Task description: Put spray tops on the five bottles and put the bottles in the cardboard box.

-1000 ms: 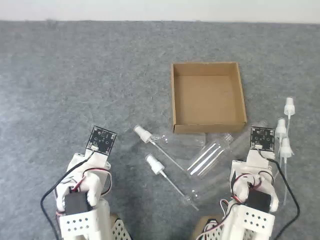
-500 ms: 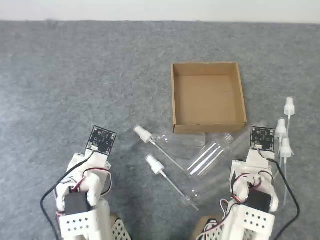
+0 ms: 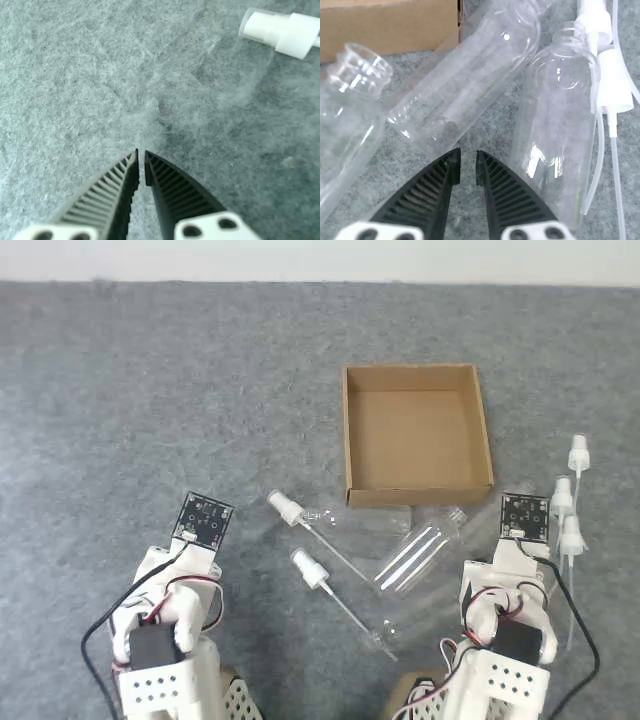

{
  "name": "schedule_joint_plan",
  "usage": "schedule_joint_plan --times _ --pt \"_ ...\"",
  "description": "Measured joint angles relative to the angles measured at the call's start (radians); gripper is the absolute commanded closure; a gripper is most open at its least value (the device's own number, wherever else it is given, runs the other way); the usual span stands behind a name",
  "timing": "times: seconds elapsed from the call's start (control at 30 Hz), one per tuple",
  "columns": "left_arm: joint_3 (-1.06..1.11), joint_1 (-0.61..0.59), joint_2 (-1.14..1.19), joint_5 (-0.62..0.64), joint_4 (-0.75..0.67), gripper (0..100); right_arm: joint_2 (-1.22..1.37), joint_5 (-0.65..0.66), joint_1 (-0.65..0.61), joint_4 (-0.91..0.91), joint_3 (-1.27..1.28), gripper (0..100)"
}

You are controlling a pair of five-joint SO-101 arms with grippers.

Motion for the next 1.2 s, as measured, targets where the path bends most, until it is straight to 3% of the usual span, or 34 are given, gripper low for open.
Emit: schedule_joint_plan --times 1.2 --pt "0.0 0.0 0.0 0.0 0.0 99 0.0 0.0 0.0 0.0 0.0 97.5"
